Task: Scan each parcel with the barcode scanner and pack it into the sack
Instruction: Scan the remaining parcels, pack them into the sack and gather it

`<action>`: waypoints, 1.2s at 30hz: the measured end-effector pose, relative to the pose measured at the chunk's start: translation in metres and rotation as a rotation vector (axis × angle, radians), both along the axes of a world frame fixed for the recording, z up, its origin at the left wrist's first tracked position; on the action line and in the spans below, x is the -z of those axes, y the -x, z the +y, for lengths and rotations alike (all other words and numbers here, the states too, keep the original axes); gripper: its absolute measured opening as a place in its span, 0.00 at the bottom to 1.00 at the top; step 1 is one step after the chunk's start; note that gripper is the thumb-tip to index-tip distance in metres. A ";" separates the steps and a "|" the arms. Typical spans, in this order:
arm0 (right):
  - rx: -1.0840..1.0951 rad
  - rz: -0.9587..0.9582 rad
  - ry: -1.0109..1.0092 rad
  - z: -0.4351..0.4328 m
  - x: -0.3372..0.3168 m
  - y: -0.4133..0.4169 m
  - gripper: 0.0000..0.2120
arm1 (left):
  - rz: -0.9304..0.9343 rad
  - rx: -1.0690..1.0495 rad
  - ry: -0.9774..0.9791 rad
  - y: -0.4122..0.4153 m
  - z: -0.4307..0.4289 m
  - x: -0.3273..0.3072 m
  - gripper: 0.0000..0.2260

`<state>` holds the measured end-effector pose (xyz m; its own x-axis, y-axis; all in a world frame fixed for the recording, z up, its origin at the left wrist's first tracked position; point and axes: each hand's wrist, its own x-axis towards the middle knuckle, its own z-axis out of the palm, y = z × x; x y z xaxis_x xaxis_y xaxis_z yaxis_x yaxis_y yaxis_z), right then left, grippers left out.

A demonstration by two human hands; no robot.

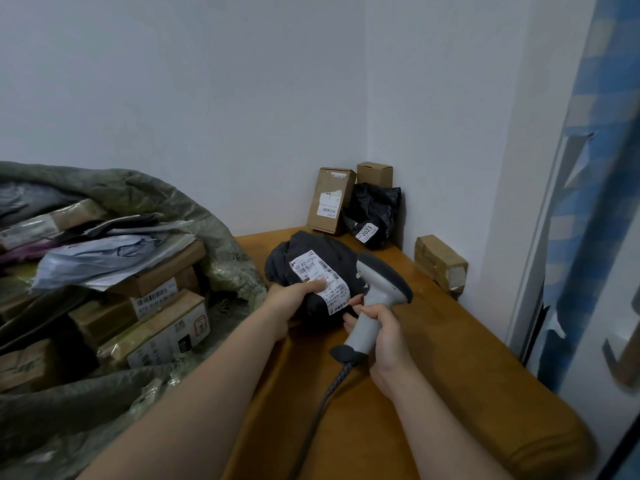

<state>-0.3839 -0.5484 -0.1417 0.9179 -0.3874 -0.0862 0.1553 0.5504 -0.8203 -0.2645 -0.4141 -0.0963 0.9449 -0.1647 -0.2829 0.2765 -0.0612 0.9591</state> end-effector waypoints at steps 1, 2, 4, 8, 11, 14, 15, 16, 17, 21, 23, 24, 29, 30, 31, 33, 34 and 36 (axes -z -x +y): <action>-0.010 -0.007 0.003 0.000 0.001 -0.001 0.31 | -0.051 -0.014 -0.017 0.002 0.002 -0.003 0.26; -0.017 -0.014 0.012 0.001 0.001 -0.001 0.31 | -0.109 -0.032 -0.029 0.003 0.004 -0.005 0.23; -0.030 -0.033 0.049 0.003 0.001 -0.001 0.29 | -0.216 -0.049 -0.041 0.004 0.009 -0.008 0.20; -0.099 -0.101 0.141 0.009 -0.010 0.011 0.20 | -0.430 -0.050 -0.139 0.012 0.024 -0.024 0.18; -0.190 -0.134 0.161 0.018 -0.020 0.025 0.16 | -0.576 -0.056 -0.254 0.016 0.043 -0.039 0.18; -0.197 -0.148 0.191 0.027 -0.032 0.034 0.17 | -0.632 -0.098 -0.358 0.011 0.064 -0.049 0.34; -0.199 -0.156 0.207 0.031 -0.038 0.036 0.17 | -0.637 -0.119 -0.399 0.012 0.071 -0.052 0.34; -0.206 -0.165 0.229 0.033 -0.043 0.039 0.19 | -0.644 -0.134 -0.437 0.014 0.078 -0.055 0.32; -0.220 -0.173 0.260 0.035 -0.049 0.042 0.21 | -0.652 -0.145 -0.463 0.015 0.083 -0.057 0.30; -0.287 -0.218 0.401 0.045 -0.074 0.054 0.21 | -0.713 -0.176 -0.568 0.023 0.102 -0.065 0.28; -0.318 -0.223 0.419 0.052 -0.083 0.056 0.22 | -0.722 -0.186 -0.578 0.027 0.109 -0.066 0.28; -0.329 -0.220 0.424 0.055 -0.087 0.056 0.23 | -0.729 -0.191 -0.587 0.030 0.112 -0.066 0.28; -0.360 -0.221 0.473 0.071 -0.096 0.060 0.20 | -0.754 -0.207 -0.613 0.035 0.123 -0.063 0.28; -0.358 -0.221 0.476 0.072 -0.097 0.061 0.19 | -0.754 -0.208 -0.619 0.036 0.125 -0.064 0.28; -0.356 -0.220 0.477 0.073 -0.098 0.062 0.19 | -0.753 -0.208 -0.621 0.037 0.126 -0.064 0.28; -0.348 -0.215 0.480 0.074 -0.098 0.062 0.19 | -0.757 -0.208 -0.613 0.038 0.129 -0.065 0.28; -0.346 -0.215 0.484 0.074 -0.098 0.063 0.19 | -0.760 -0.209 -0.612 0.039 0.130 -0.065 0.28; -0.344 -0.216 0.496 0.074 -0.099 0.063 0.19 | -0.768 -0.210 -0.605 0.040 0.131 -0.065 0.28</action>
